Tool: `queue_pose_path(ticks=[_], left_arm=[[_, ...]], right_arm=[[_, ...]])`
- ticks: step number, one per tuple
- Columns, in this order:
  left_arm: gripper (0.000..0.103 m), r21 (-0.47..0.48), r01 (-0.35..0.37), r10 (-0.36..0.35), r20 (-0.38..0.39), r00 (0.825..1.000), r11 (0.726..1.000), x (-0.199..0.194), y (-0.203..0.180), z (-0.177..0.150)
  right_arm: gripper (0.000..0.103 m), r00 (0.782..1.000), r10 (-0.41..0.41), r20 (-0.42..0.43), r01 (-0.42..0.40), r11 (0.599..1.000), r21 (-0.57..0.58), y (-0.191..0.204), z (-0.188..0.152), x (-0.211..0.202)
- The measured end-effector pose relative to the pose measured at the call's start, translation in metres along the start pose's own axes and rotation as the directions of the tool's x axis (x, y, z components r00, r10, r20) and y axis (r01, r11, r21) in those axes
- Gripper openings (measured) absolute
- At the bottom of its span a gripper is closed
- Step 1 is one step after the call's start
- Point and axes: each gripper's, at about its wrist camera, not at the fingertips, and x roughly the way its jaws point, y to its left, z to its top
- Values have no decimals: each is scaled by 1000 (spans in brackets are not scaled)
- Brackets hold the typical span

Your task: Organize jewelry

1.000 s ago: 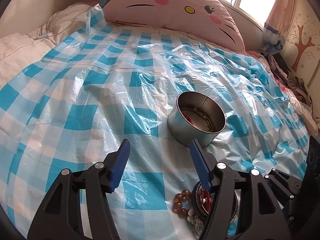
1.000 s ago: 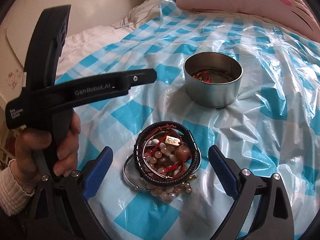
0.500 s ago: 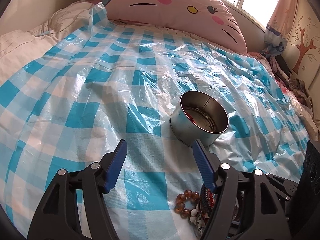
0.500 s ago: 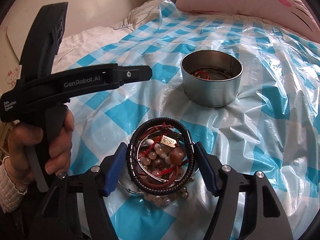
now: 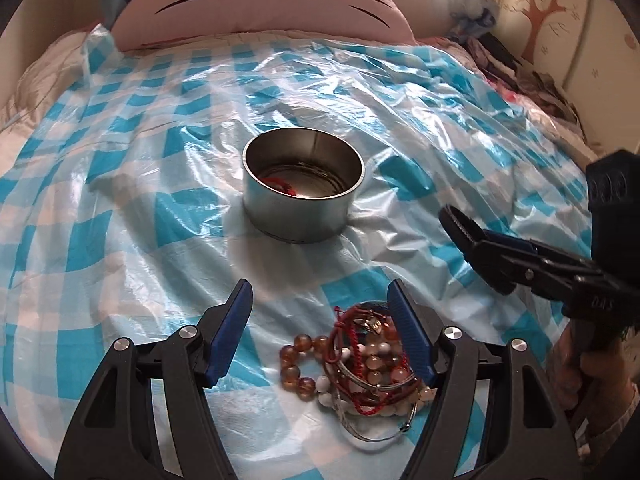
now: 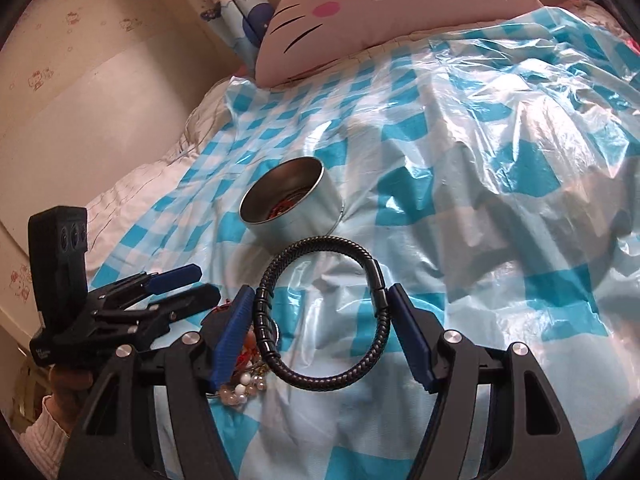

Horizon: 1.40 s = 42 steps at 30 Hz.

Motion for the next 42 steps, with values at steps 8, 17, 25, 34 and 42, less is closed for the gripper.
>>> queue_pose_path(ticks=[8,17,25,34,42], left_arm=[[26,38,-9,12,-83,997,999,11,-9,-3],[5,-27,107,-107,-11,994,994,-4,3,-1],[4,-192,331,-309,135,941,924,-27,33,1],[5,-173,371,-338,192,921,913,-49,29,9],[5,-274,530,-472,252,845,802,-45,53,6]], right_arm=[[67,1000,9,2,-9,999,34,-9,-5,2],[67,1000,15,2,-15,999,46,-13,-8,4],[67,1000,18,3,-18,999,51,-14,-9,5],[67,1000,21,9,-22,998,51,-15,-8,5],[67,1000,25,13,-26,998,54,-16,-9,4]])
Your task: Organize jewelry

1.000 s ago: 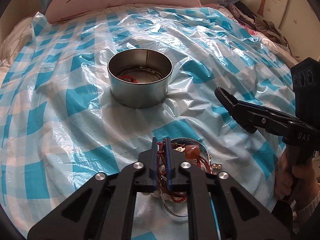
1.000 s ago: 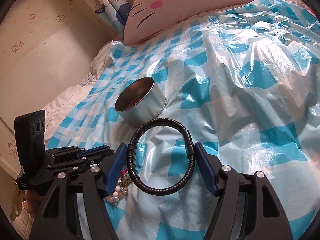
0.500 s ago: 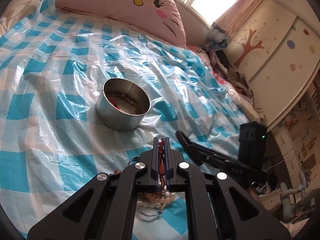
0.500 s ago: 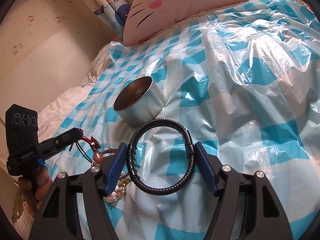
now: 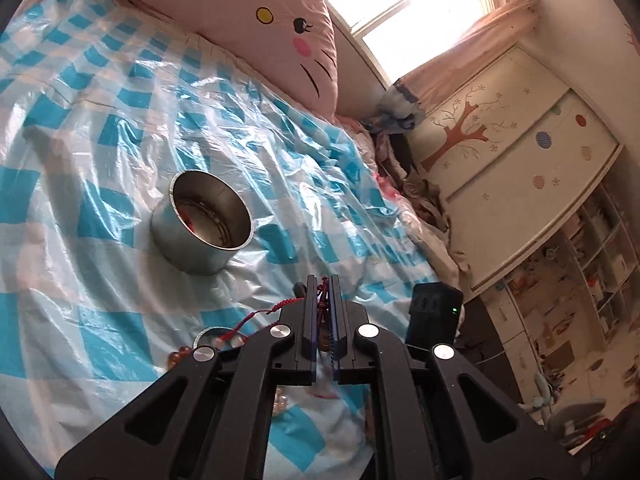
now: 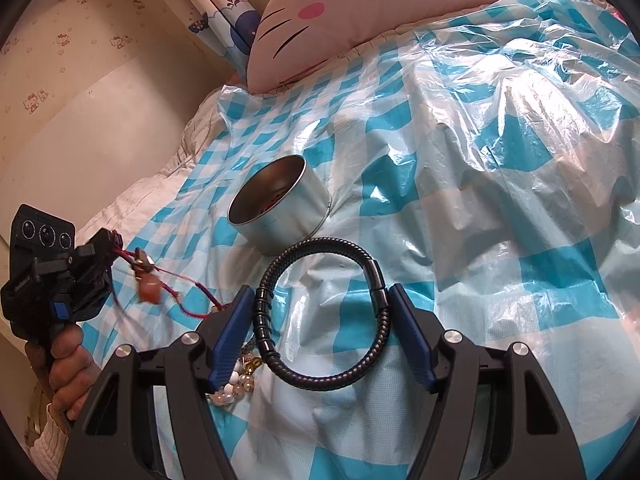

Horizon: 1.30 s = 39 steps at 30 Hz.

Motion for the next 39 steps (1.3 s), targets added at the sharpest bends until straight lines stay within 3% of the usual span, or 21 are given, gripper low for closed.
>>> queue_pose_path(ticks=[1,2,5,7,10,16,19,22,27,31,37,39], left_arm=[[5,46,-114,116,-25,993,992,6,-2,-1],[5,59,-150,152,-47,987,987,11,-1,-2],[5,-66,4,-6,-34,999,998,9,16,-5],[5,-60,-12,11,-18,1000,998,4,17,-1],[5,-107,57,-55,16,998,993,-5,25,2],[5,-131,93,-89,42,995,987,-12,30,4],[5,-130,109,-104,44,994,986,-16,30,5],[5,-126,131,-126,44,991,983,-19,29,6],[5,-126,196,-191,52,980,972,-28,25,10],[5,-108,241,-237,46,970,965,-34,15,15],[5,-80,294,-293,21,956,952,-37,3,18],[5,-69,297,-296,15,955,952,-38,0,19]], right_arm=[[67,1000,0,-2,0,1000,0,0,0,0],[67,1000,-1,-2,1,1000,-1,0,0,1],[67,1000,1,0,-1,1000,0,0,0,0],[67,1000,2,1,-2,1000,1,0,0,0],[67,1000,1,0,-1,1000,-1,0,0,0],[67,1000,7,2,-7,1000,-12,2,-1,-1],[74,999,-36,-36,32,995,-94,18,-3,6],[81,997,-76,-11,72,974,-213,43,-6,5],[85,999,8,-36,-21,922,-388,82,-11,9],[85,990,128,-54,-139,907,-398,95,-2,13],[84,970,234,-58,-237,876,-421,120,18,19],[77,963,260,-78,-267,862,-431,127,21,22]])
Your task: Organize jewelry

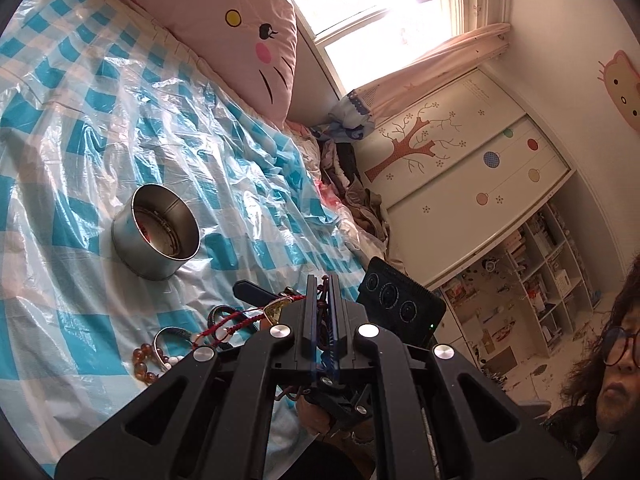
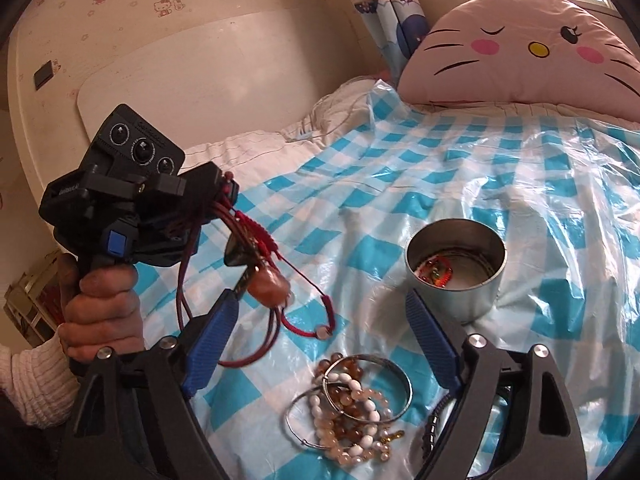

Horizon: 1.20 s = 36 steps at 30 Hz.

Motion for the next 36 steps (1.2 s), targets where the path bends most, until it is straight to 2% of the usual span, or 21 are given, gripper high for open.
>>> queue_pose_path(ticks=[3,5,7,8,10,14,16,20,22,24,25,26,31,33,36], left_arm=[[5,10,1,-1,1,1000,1000,-4,-3,2],[5,12,6,-6,6,1000,1000,-7,-3,3],[5,14,17,-17,10,1000,1000,-11,-4,5],[5,17,21,-21,12,1000,1000,-13,-5,5],[5,22,28,-28,12,1000,999,-16,-7,7],[5,36,42,-42,7,999,998,-19,-15,8],[5,42,47,-47,2,999,998,-20,-20,8],[5,62,56,-55,-20,998,996,-17,-30,6],[5,74,51,-49,-31,998,996,-16,-35,5],[5,79,53,-50,-35,998,995,-16,-37,4],[5,78,53,-50,-34,998,996,-16,-37,4],[5,76,53,-51,-31,998,996,-17,-37,5],[5,64,29,-28,-24,999,998,-21,-35,5],[5,61,8,-6,-30,1000,998,-21,-33,3],[5,72,-90,94,-50,994,993,-16,-26,0]], right_arm=[[77,997,76,18,-77,997,18,3,2,-5],[78,988,133,80,-140,987,77,-5,2,-20],[78,979,145,140,-164,977,139,-17,-2,-37],[78,980,123,156,-148,975,165,-24,-4,-43],[78,990,49,132,-71,984,162,-30,-8,-47],[78,999,-43,30,42,998,52,-17,-11,-31],[78,999,-36,5,36,999,-6,-5,-11,-24],[78,999,27,20,-26,998,-56,16,-9,-22],[71,999,31,31,-29,996,-80,25,-5,-25],[35,999,26,39,-22,996,-85,31,-2,-29],[25,999,7,37,-3,996,-86,32,-1,-30],[11,999,-15,33,18,996,-88,33,-1,-31],[11,991,-125,48,127,991,-38,21,-5,-40],[11,990,-128,55,128,992,14,10,-8,-45],[11,989,-142,51,140,989,39,3,-13,-49]])
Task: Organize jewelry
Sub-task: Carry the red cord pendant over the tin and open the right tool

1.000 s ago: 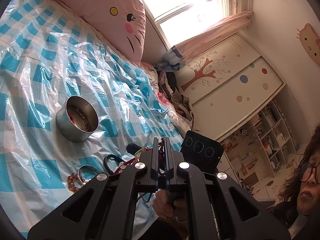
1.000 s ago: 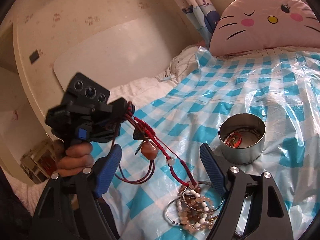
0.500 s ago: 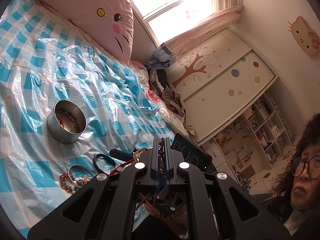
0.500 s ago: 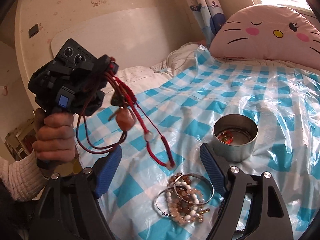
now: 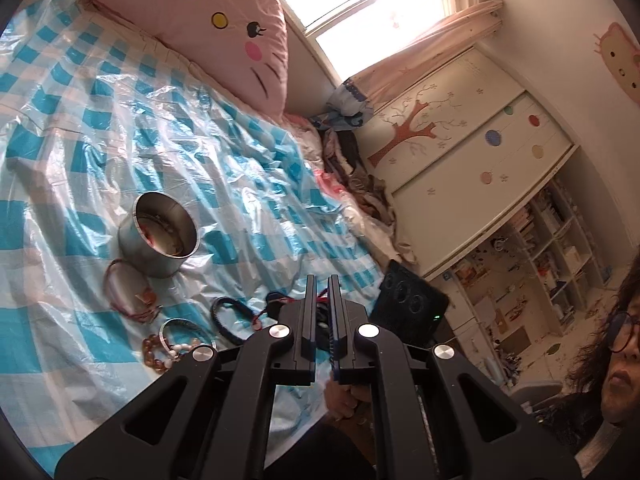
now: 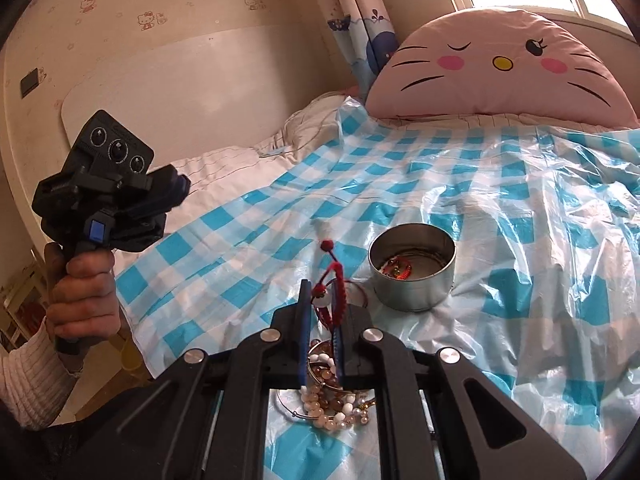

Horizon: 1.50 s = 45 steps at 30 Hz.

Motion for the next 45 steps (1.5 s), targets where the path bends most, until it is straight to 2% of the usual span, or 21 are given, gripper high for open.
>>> queue_pose_path(ticks=[3,5,7,9,11,12,14,15,16,17,19,20,22,27,30,34,38,45], left_arm=[[6,-22,-140,139,-60,989,990,15,23,-2],[11,-26,-262,258,-106,960,965,27,43,-3],[21,-14,-368,362,-146,921,930,41,62,-2],[39,7,-449,444,-167,880,893,57,77,1],[49,64,-540,542,-170,823,839,73,84,4],[50,99,-579,587,-171,792,810,81,86,4],[50,168,-650,671,-167,722,741,98,90,2],[46,199,-670,698,-164,697,715,104,90,0],[37,217,-680,713,-161,682,700,110,90,-2],[15,226,-680,715,-172,677,698,114,91,-4],[10,232,-678,715,-157,681,697,112,87,-8],[5,233,-672,709,-150,689,703,110,84,-10],[4,222,-666,698,-129,704,713,103,77,-12],[3,151,-614,626,-54,778,775,75,52,-14],[3,130,-580,586,-9,811,804,62,36,-12],[2,127,-536,538,28,843,834,52,17,-6],[2,130,-500,498,53,866,856,50,5,3],[2,120,-471,463,84,882,874,65,0,19]], right_arm=[[11,1000,-15,-16,15,1000,14,-5,-5,0],[11,999,-23,-26,24,999,36,-12,-8,1],[11,999,-18,-35,21,997,73,-23,-11,2],[11,999,-17,-37,21,994,106,-32,-13,4],[11,999,-15,-41,20,991,133,-40,-15,6],[11,999,-14,-42,20,989,143,-43,-16,7],[11,999,-13,-46,21,987,161,-47,-18,10],[11,999,-14,-47,21,985,169,-49,-19,12],[11,999,-14,-48,22,984,175,-50,-19,13],[11,999,-15,-49,24,983,181,-51,-20,14],[11,999,-16,-46,24,981,191,-52,-20,14],[11,999,-15,-43,23,980,197,-52,-20,13],[11,999,-15,-34,22,978,210,-53,-19,11],[11,1000,-29,-3,29,974,226,-49,-13,6],[11,999,-36,8,33,974,226,-44,-10,5],[11,999,-53,14,48,975,218,-39,-7,4],[11,998,-62,23,55,975,217,-37,0,7],[11,996,-83,33,75,975,209,-39,17,19]])
